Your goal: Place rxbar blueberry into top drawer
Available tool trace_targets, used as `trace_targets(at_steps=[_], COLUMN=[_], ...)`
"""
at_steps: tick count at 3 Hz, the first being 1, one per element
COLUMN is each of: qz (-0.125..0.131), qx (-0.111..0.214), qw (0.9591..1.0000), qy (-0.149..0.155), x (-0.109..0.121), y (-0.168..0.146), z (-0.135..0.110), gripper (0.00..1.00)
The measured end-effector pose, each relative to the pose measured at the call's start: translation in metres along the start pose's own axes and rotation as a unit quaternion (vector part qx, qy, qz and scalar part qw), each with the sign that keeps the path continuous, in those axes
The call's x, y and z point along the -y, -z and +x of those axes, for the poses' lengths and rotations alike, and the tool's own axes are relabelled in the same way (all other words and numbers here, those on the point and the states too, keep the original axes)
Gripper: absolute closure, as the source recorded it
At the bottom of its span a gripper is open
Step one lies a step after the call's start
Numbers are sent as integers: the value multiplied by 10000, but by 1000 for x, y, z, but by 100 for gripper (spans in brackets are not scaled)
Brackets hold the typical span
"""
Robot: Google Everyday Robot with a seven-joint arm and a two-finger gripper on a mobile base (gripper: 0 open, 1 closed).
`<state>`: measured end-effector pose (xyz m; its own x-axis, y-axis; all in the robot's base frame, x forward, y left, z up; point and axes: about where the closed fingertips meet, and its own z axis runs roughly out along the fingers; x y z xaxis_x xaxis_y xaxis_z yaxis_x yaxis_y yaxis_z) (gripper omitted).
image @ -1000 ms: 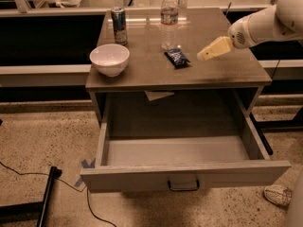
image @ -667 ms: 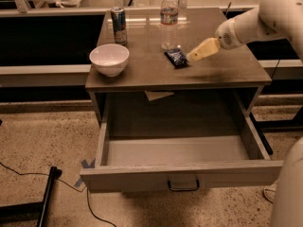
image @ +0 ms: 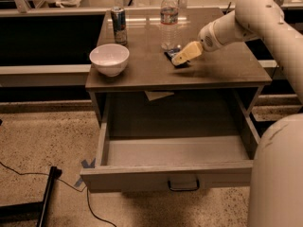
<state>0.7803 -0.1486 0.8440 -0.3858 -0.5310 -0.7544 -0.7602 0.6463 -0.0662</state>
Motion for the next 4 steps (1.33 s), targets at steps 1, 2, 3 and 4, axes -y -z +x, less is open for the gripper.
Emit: trace_targets(at_steps=[1,2,3,4], qz=[-232,-584,-647,-647], qx=[-60,-121,-138,-137], qw=[9997,9982,9978,9978], qy=[-8,53,97,97], x=[-7,-16,-18,-18], y=[-23,-42,-42,-40], z=[1,3,2,-1], gripper=[14,45,68,92])
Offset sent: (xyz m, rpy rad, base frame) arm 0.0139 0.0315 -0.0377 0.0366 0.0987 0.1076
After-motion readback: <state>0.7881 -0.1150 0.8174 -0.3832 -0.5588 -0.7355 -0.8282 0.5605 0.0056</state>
